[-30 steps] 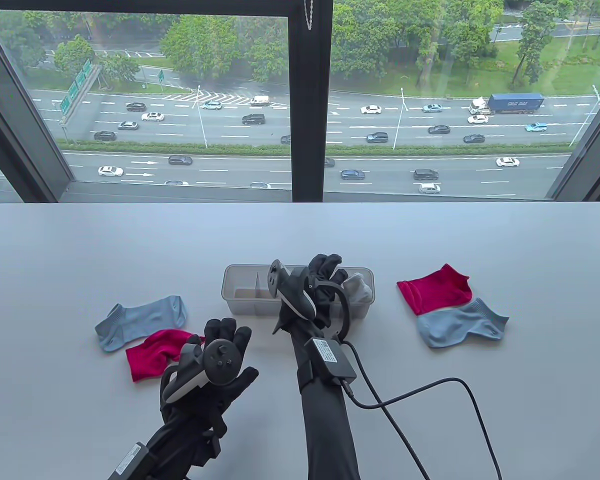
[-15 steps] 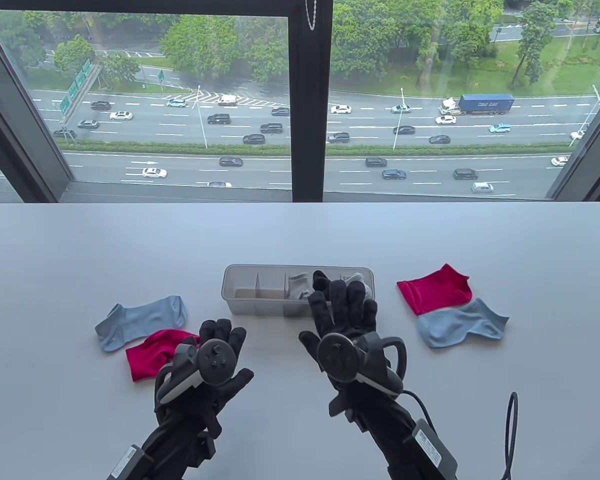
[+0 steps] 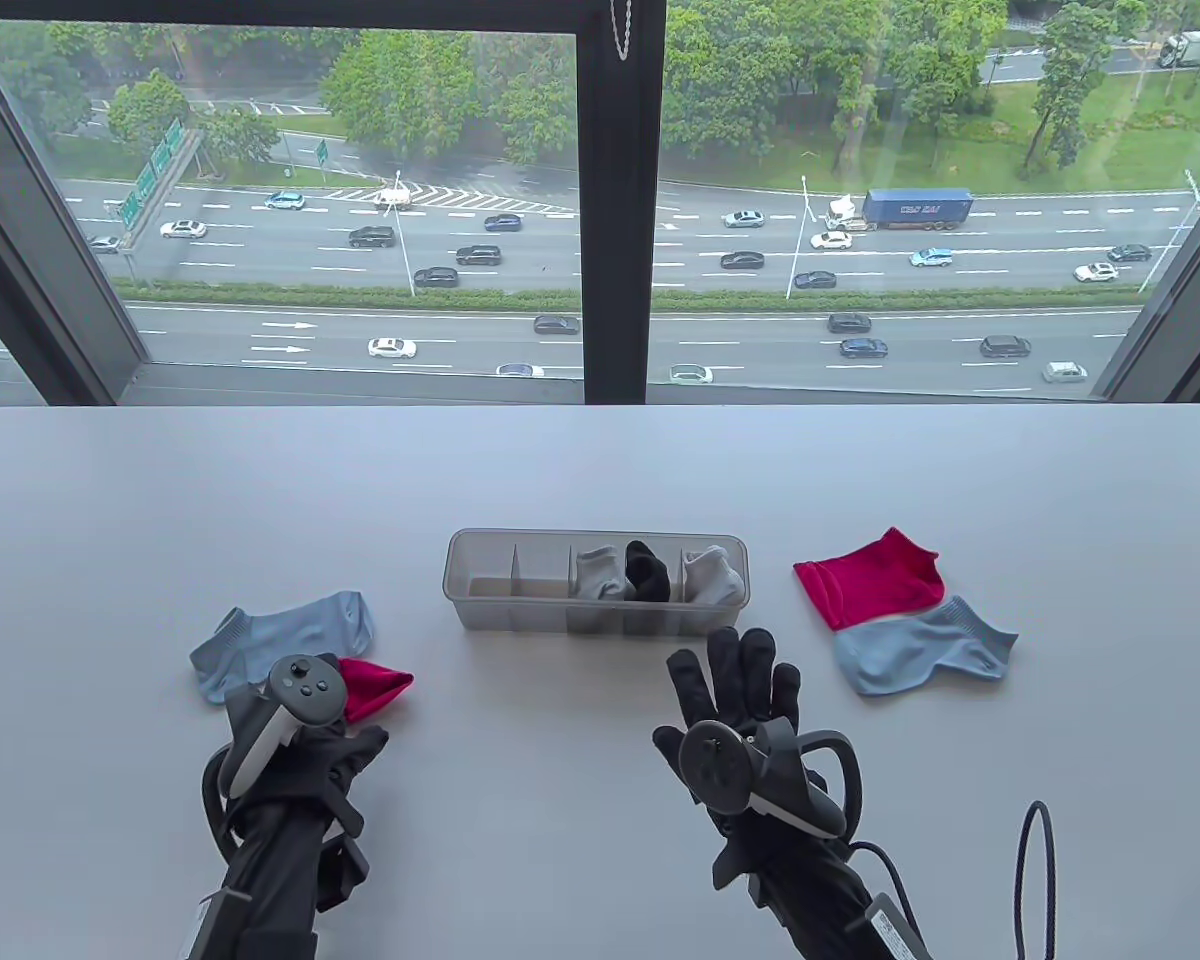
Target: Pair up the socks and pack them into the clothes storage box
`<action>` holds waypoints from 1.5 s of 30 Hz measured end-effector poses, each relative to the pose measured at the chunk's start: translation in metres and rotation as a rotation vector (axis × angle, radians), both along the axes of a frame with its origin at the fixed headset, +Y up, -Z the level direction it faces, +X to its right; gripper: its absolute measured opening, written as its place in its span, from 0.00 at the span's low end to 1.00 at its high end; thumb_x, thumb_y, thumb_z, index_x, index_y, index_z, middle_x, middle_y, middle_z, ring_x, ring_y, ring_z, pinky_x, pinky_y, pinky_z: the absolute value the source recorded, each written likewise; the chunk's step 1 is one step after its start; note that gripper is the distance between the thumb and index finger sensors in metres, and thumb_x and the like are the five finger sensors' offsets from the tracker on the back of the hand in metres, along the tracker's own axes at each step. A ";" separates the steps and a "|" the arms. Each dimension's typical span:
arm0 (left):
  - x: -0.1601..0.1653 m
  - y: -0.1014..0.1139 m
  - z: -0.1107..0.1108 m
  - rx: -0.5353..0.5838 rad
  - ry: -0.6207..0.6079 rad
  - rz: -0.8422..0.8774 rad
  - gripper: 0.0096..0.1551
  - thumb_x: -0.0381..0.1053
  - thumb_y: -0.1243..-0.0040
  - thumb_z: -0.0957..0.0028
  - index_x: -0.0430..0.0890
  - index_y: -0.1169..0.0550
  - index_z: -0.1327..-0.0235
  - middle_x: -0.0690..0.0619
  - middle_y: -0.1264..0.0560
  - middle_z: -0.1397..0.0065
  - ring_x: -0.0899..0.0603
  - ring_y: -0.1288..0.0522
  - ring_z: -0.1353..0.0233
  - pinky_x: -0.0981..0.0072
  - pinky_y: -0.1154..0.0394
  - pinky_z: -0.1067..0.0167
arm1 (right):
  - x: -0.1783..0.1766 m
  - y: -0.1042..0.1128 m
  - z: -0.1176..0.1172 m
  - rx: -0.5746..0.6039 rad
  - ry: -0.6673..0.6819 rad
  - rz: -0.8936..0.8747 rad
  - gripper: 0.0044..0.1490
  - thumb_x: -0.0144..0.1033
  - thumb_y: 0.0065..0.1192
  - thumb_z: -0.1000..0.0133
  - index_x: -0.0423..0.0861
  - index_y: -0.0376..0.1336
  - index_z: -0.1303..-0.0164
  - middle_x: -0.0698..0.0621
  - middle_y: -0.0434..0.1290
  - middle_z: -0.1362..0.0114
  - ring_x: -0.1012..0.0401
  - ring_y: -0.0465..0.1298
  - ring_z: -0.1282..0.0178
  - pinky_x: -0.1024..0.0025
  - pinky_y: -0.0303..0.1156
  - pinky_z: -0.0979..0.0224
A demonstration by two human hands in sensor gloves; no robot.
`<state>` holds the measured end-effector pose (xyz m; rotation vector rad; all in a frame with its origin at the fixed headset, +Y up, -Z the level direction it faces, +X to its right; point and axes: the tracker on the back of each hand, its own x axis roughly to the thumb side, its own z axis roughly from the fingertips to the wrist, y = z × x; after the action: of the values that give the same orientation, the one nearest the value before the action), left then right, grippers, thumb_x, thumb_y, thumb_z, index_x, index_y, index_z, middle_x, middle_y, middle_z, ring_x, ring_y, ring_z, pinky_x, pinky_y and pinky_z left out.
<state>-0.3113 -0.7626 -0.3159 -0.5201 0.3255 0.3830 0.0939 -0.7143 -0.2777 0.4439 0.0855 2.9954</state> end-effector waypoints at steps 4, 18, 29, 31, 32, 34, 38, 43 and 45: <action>0.001 -0.007 -0.001 -0.009 0.019 -0.056 0.53 0.52 0.43 0.40 0.49 0.66 0.24 0.40 0.59 0.15 0.33 0.57 0.19 0.31 0.52 0.23 | 0.000 -0.001 -0.001 -0.022 -0.001 -0.021 0.46 0.54 0.37 0.32 0.46 0.29 0.13 0.34 0.21 0.14 0.37 0.20 0.21 0.34 0.29 0.22; 0.117 0.043 0.013 0.320 -0.494 0.167 0.22 0.48 0.50 0.40 0.43 0.25 0.36 0.41 0.23 0.45 0.39 0.23 0.48 0.40 0.22 0.46 | -0.028 0.004 0.009 -0.142 0.158 -0.230 0.54 0.60 0.44 0.36 0.46 0.27 0.13 0.31 0.25 0.12 0.33 0.25 0.18 0.31 0.32 0.20; 0.150 0.038 0.024 0.174 -0.582 0.663 0.36 0.56 0.56 0.36 0.40 0.42 0.19 0.33 0.32 0.22 0.27 0.30 0.27 0.27 0.36 0.30 | -0.018 0.002 0.000 -0.019 0.083 -0.444 0.25 0.50 0.55 0.36 0.48 0.65 0.35 0.55 0.79 0.48 0.55 0.79 0.37 0.38 0.60 0.21; 0.148 0.030 0.025 0.134 -0.576 0.826 0.47 0.66 0.53 0.39 0.45 0.51 0.15 0.35 0.46 0.13 0.23 0.45 0.18 0.22 0.46 0.28 | -0.013 0.001 -0.003 -0.022 0.044 -0.494 0.25 0.51 0.54 0.36 0.47 0.66 0.37 0.56 0.79 0.50 0.56 0.79 0.39 0.38 0.61 0.21; 0.152 0.028 0.026 0.089 -0.579 0.841 0.50 0.67 0.50 0.40 0.48 0.55 0.16 0.38 0.53 0.12 0.25 0.52 0.16 0.21 0.51 0.27 | -0.012 0.001 -0.003 -0.041 0.045 -0.525 0.25 0.51 0.54 0.36 0.48 0.66 0.37 0.56 0.79 0.51 0.57 0.79 0.39 0.39 0.61 0.21; 0.157 0.030 0.024 0.125 -0.609 0.719 0.48 0.61 0.46 0.40 0.50 0.56 0.18 0.41 0.56 0.12 0.27 0.56 0.15 0.21 0.54 0.26 | -0.014 0.001 -0.003 -0.082 0.061 -0.599 0.25 0.53 0.53 0.36 0.49 0.66 0.37 0.56 0.79 0.51 0.57 0.79 0.38 0.39 0.60 0.20; 0.146 0.043 0.019 0.441 -0.444 0.590 0.21 0.42 0.47 0.39 0.44 0.30 0.33 0.40 0.29 0.23 0.28 0.35 0.21 0.25 0.42 0.28 | -0.009 -0.004 -0.005 -0.124 0.050 -0.654 0.26 0.54 0.53 0.38 0.48 0.69 0.43 0.55 0.80 0.55 0.56 0.80 0.41 0.38 0.60 0.21; 0.130 0.055 0.023 0.553 -0.376 0.712 0.22 0.39 0.51 0.38 0.41 0.31 0.30 0.39 0.21 0.41 0.32 0.24 0.37 0.30 0.35 0.30 | -0.011 -0.008 -0.012 -0.229 0.120 -0.363 0.29 0.50 0.57 0.38 0.48 0.62 0.30 0.51 0.77 0.40 0.50 0.75 0.30 0.32 0.54 0.22; 0.136 0.061 0.026 0.587 -0.476 0.672 0.21 0.40 0.50 0.38 0.42 0.28 0.32 0.40 0.19 0.47 0.33 0.22 0.42 0.30 0.34 0.31 | -0.018 -0.004 -0.009 -0.250 0.198 -0.399 0.53 0.54 0.57 0.39 0.44 0.40 0.12 0.39 0.54 0.12 0.34 0.54 0.15 0.26 0.47 0.23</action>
<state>-0.1755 -0.7019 -0.2901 -0.1121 -0.4363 0.9461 0.0761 -0.7181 -0.2865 0.6405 0.3409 2.5028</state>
